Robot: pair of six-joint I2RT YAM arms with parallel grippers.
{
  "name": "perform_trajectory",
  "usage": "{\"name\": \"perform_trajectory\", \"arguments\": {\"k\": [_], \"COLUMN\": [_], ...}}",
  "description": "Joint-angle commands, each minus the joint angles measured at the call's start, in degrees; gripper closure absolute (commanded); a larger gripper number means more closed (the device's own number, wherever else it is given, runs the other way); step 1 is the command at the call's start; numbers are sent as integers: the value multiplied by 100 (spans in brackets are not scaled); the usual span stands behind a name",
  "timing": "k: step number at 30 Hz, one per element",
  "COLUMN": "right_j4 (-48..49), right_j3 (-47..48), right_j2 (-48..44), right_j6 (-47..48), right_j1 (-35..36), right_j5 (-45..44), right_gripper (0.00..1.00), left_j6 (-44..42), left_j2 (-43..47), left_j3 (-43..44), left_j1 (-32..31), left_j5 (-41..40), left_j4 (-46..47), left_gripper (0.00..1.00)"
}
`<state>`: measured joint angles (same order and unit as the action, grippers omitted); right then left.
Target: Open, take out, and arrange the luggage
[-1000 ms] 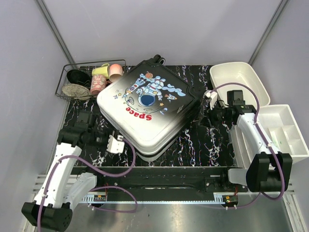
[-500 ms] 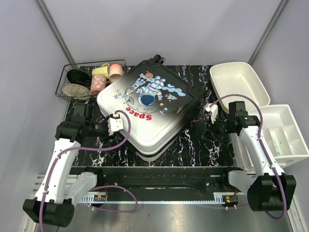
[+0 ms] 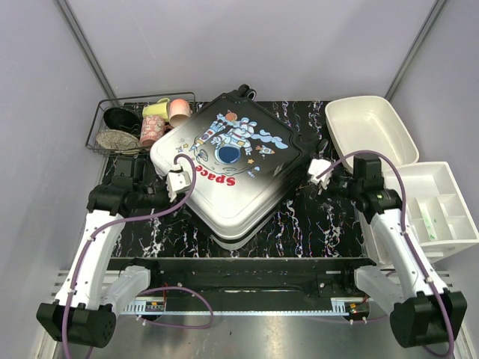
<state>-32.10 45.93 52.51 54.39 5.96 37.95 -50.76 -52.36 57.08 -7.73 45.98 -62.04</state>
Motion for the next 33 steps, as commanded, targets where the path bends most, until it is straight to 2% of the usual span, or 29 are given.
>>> {"name": "perform_trajectory", "arguments": {"k": [1,6,8,13,14,17,19,20,25,27,29,30,31,33], "right_j4": [406,538,564,-154,-296,-911,-1401,-1474,-967,-790,-221,69,664,1221], "right_j3": [-75,-260,-382,-612,-655,-577,-480,-393,-208,-50,-66,-119,-198,-496], "right_j2": [399,856,1015,710,603,208,23,-12,232,417,646,672,699,647], "right_j6": [1169,1547,1592,1873,1873,1716,1426,1295,-85,-628,-1042,-1506,-1693,-2062], "right_j1": [493,793,802,802,811,802,802,802,811,802,802,811,802,802], "right_j5": [-524,-1088,-1316,-1475,-1484,-1335,-1134,-1106,-1081,-879,-667,-658,-666,-675], "right_gripper": [24,29,36,56,66,84,88,88,50,46,45,46,48,52], "left_j6": [110,110,110,137,163,294,347,400,532,576,690,751,822,980], "left_j2": [-134,-143,-126,-73,-73,-90,-134,-143,-152,-134,-126,-99,-90,-38], "left_j3": [330,304,260,146,137,110,137,145,154,128,119,84,67,23], "left_j1": [-18,-18,-18,-10,-10,-10,-1,-1,34,34,43,52,52,69], "left_j5": [623,509,474,395,395,403,430,438,465,500,535,535,518,509], "left_j4": [1335,1344,1344,1431,1449,1546,1581,1590,1634,1634,1686,1721,1800,1871], "left_gripper": [34,34,34,34,34,34,34,34,34,34,34,34,34,34]}}
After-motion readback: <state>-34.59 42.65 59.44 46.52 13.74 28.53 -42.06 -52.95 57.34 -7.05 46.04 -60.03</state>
